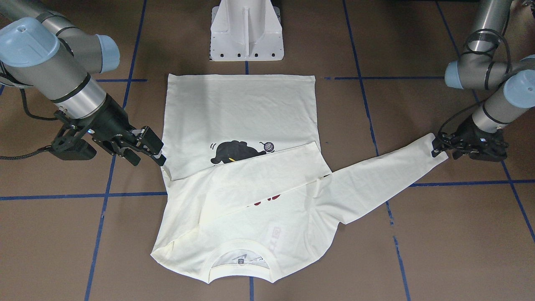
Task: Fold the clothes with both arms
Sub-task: 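Release the sleeve and withdraw the right gripper while the left gripper reaches the other cuff, then grasp the other sleeve cuff with the left gripper and fold it across the chest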
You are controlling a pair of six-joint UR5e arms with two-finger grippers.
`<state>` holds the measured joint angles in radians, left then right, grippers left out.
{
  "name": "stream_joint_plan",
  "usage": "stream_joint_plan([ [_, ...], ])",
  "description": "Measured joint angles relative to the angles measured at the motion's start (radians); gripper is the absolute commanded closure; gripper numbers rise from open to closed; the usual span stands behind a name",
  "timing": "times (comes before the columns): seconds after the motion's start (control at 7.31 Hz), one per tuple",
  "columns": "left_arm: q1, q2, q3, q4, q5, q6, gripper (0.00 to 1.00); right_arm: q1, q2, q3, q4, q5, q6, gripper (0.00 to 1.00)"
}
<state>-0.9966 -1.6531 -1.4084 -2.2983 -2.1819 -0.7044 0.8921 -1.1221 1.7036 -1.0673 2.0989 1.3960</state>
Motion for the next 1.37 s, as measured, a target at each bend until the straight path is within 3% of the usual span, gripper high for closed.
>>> stream_joint_plan([
  [0.14, 0.004, 0.0, 0.0, 0.001, 0.0, -0.001, 1.0, 0.0, -0.001, 0.002, 0.0, -0.001, 0.0, 0.04],
  [0.55, 0.006, -0.001, -0.015, 0.006, -0.009, 0.004, 1.0, 0.001, -0.005, 0.013, 0.0, -0.003, 0.0, 0.02],
  [0.96, 0.001, -0.017, -0.101, 0.016, -0.124, -0.011, 1.0, 0.001, -0.043, 0.051, 0.001, 0.001, 0.0, 0.02],
  [1.37, 0.001, -0.094, -0.169, 0.036, -0.145, -0.163, 1.0, 0.005, -0.08, 0.08, 0.007, 0.006, 0.0, 0.01],
])
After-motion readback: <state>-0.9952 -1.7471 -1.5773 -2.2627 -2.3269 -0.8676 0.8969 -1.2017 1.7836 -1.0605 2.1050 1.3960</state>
